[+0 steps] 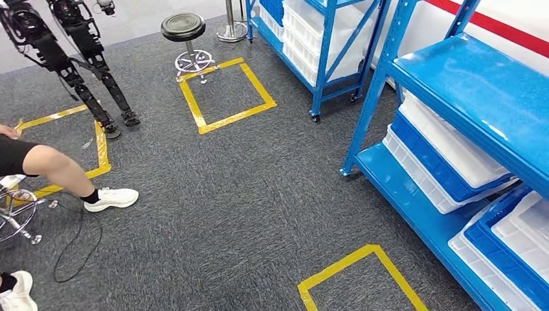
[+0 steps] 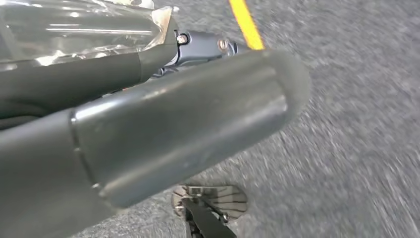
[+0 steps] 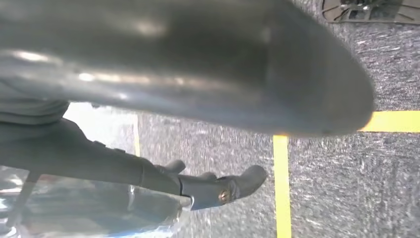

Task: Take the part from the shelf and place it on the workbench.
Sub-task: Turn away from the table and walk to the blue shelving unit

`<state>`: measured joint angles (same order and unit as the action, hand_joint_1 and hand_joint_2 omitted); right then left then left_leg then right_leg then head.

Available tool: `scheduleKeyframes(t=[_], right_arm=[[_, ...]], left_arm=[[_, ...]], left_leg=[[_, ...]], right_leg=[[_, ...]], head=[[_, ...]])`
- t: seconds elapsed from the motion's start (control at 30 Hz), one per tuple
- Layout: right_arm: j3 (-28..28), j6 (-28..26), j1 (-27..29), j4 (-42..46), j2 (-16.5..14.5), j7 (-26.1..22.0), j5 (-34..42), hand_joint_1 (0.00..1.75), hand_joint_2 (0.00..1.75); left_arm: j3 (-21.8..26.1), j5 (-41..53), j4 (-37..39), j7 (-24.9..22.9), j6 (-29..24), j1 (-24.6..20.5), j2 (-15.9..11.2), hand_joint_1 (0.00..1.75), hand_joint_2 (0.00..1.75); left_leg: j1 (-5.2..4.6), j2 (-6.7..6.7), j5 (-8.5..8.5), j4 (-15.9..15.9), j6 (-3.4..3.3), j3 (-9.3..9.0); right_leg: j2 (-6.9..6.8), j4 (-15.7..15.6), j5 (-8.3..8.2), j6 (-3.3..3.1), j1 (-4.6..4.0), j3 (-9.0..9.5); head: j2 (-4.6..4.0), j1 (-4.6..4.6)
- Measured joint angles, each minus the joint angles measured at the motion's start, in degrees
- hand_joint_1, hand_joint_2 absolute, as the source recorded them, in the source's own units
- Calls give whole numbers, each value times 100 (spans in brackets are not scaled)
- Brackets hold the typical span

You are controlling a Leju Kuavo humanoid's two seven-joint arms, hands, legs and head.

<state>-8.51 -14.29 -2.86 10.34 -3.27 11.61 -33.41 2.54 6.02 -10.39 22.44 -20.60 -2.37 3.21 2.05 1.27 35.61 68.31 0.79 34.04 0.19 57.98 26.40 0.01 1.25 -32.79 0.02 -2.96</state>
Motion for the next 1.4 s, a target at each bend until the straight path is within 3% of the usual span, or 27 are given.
scheduleKeyframes(t=[0.03,0.07,0.1,0.17,0.23,0.27,0.33,0.37,0.43,0.5,0.57,0.6,0.63,0.7,0.77,0.8,0.83,0.87,0.93,1.0,1.07,1.1,1.13,1.2,1.23,1.33,1.4], right_arm=[[-8,1,-3,0,-2,-9,26,0,0],[-19,5,0,0,-1,-21,58,0,0],[-39,16,6,0,1,-33,101,0,0],[-96,46,16,0,6,-65,185,0,0],[-146,70,11,0,0,-94,238,0,0],[-163,80,9,0,-3,-103,253,0,0],[-219,115,22,0,-3,-121,328,0,0],[-266,144,33,0,5,-131,394,0,0],[-379,212,35,0,21,-160,552,0,0],[-499,297,17,0,34,-204,694,0,0],[-621,401,16,0,45,-253,819,0,0],[-683,451,24,0,52,-278,875,0,0],[-746,491,34,0,62,-302,923,0,0],[-854,546,34,0,76,-337,985,0,0],[-926,576,12,1,74,-346,1001,0,0],[-952,585,5,1,72,-347,1003,0,0],[-978,590,9,1,75,-348,1003,0,0],[-999,591,17,0,79,-348,1002,0,0],[-1037,592,25,0,86,-345,989,0,0],[-1057,598,14,0,83,-342,965,0,0],[-1067,604,14,0,77,-336,935,0,0],[-1071,605,19,0,77,-332,920,0,0],[-1073,605,24,0,77,-328,904,0,0],[-1074,609,24,0,77,-325,885,0,0],[-1074,614,22,0,72,-323,878,0,0],[-1076,636,19,0,50,-312,860,0,0],[-1076,637,27,0,45,-309,842,0,0]], left_arm=[[2,-8,2,21,55,17,0,0,0],[7,-28,4,48,130,32,-1,0,0],[17,-53,5,83,226,43,-2,0,0],[54,-111,6,158,428,45,-6,0,0],[84,-143,6,204,541,43,-16,0,0],[91,-153,6,216,567,41,-21,0,0],[98,-172,5,250,694,29,-28,0,0],[101,-178,4,269,808,22,-32,0,0],[109,-201,4,292,1066,20,-44,0,0],[141,-261,5,285,1277,37,-63,0,0],[183,-305,6,286,1460,47,-83,0,0],[200,-314,6,298,1549,48,-91,0,0],[214,-322,6,314,1632,48,-99,0,0],[238,-344,6,338,1774,49,-119,0,0],[252,-362,7,340,1877,51,-151,0,0],[257,-366,7,338,1915,48,-167,0,0],[260,-367,6,337,1941,38,-172,0,0],[263,-368,4,334,1955,22,-177,0,0],[269,-384,4,316,1982,5,-181,0,0],[300,-445,6,281,2022,23,-190,0,0],[357,-524,8,255,2051,48,-196,0,0],[385,-553,8,251,2058,53,-197,0,0],[409,-580,8,251,2060,54,-197,0,0],[440,-604,8,255,2059,53,-197,0,0],[454,-605,8,256,2056,52,-201,0,0],[494,-593,9,256,2012,45,-204,0,0],[507,-571,7,250,1946,29,-191,0,0]], left_leg=[[-14,-71,113,363,-24,204],[-30,-109,119,565,-53,342],[-48,-136,20,577,-92,396],[-88,-268,-431,-36,-196,189],[-127,-475,-742,-715,-276,-88],[-146,-528,-785,-870,-293,-153],[-172,-441,-796,-952,-313,-186],[-171,-379,-824,-1002,-332,-209],[-149,-243,-884,-1117,-378,-256],[-148,-79,-901,-1157,-397,-267],[-148,90,-895,-1156,-391,-259],[-143,164,-888,-1154,-381,-256],[-134,229,-879,-1152,-364,-262],[-126,360,-836,-1130,-292,-291],[-137,484,-774,-1104,-192,-342],[-142,543,-750,-1102,-150,-373],[-128,605,-736,-1110,-113,-408],[-102,585,-710,-1100,-73,-432],[-54,315,-504,-865,-13,-364],[-40,-26,-109,-200,-6,-67],[-44,-121,136,491,-30,291],[-47,-133,99,592,-53,371],[-52,-151,-60,464,-88,347],[-66,-231,-470,-149,-161,106],[-74,-378,-635,-501,-206,-46],[-125,-620,-785,-975,-279,-245],[-141,-472,-823,-1050,-307,-269]], right_leg=[[84,1,0,-20,-30,3],[170,2,2,-29,-58,9],[259,2,4,-33,-82,20],[426,2,6,-36,-104,47],[570,10,6,-30,-132,53],[625,11,4,-22,-136,40],[722,-2,-13,18,-133,-12],[683,19,-7,40,-132,-43],[427,280,148,53,-147,-194],[148,964,494,42,-125,-532],[64,1551,714,93,-79,-824],[37,1555,690,154,-46,-818],[-7,1326,586,229,-9,-690],[-265,515,297,362,52,-235],[-464,23,120,339,48,45],[-469,-15,93,284,27,58],[-392,-20,85,222,18,53],[-318,-23,81,172,31,55],[-181,-35,63,74,55,72],[-49,-36,50,4,36,80],[120,-33,50,-20,-14,82],[204,-32,51,-21,-34,88],[296,-32,52,-22,-52,99],[434,-32,52,-22,-68,119],[496,-32,51,-19,-67,123],[646,-32,37,13,-66,86],[731,-61,11,74,-65,36]], head=[[0,2],[0,3],[0,3],[0,3],[0,2],[0,2],[0,1],[0,1],[0,-11],[0,-23],[0,-26],[0,-26],[0,-27],[0,-28],[0,-19],[0,-14],[0,-9],[0,-4],[0,0],[0,6],[0,7],[0,7],[0,7],[0,7],[0,6],[0,4],[0,4]])
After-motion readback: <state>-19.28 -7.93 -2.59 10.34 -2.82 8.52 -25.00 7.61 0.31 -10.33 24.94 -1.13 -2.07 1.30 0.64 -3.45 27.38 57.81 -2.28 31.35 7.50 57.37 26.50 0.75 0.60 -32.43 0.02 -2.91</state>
